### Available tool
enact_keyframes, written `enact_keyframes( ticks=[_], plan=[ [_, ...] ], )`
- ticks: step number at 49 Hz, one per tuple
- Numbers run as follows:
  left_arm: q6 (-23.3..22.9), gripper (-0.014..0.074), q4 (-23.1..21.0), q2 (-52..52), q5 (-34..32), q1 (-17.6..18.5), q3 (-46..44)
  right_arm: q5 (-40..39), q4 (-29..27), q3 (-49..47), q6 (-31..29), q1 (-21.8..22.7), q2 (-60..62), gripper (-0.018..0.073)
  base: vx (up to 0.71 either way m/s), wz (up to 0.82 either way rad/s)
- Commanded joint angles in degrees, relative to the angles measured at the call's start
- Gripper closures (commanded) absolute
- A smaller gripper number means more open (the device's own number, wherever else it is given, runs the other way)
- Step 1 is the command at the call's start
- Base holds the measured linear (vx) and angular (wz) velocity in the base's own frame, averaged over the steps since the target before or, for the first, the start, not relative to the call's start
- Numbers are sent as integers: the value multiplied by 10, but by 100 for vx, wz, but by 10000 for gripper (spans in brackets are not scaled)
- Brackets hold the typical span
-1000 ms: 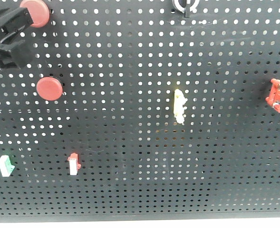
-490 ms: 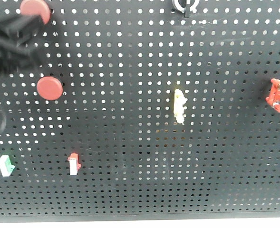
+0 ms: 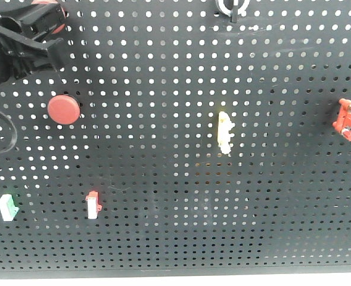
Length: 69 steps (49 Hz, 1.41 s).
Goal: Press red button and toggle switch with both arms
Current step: 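Pull the left gripper back away from the red button, then move the right gripper up to the round silver toggle switch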
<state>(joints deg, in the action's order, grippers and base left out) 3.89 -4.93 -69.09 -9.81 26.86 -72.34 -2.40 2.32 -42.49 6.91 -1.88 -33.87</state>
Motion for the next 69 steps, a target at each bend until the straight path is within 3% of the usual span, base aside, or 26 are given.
enact_keyframes(
  ticks=[1,18,29,38,45,56,60,69],
  plan=[
    [-5,594,-8,0,-26,1,-19,-41,0,-19,-3,2,-6,559,0,0],
    [0,594,-7,95,36,1,-5,-41,0,-19,-3,2,-6,559,0,0],
    [1,594,-5,191,44,1,82,-47,0,-19,-3,2,-18,559,0,0],
    [1,594,-5,268,45,1,153,-143,9,-19,-2,2,-38,559,0,0],
    [1,594,-5,297,46,1,174,-251,104,-20,52,-1,-67,559,0,0],
    [1,594,-5,301,45,1,177,-289,366,-111,192,-85,-148,560,0,0],
    [1,594,-5,301,45,1,178,-273,393,-168,205,-129,-191,563,0,0],
    [1,594,-5,301,45,1,178,-181,393,-282,205,-228,-280,563,0,0]
  ],
)
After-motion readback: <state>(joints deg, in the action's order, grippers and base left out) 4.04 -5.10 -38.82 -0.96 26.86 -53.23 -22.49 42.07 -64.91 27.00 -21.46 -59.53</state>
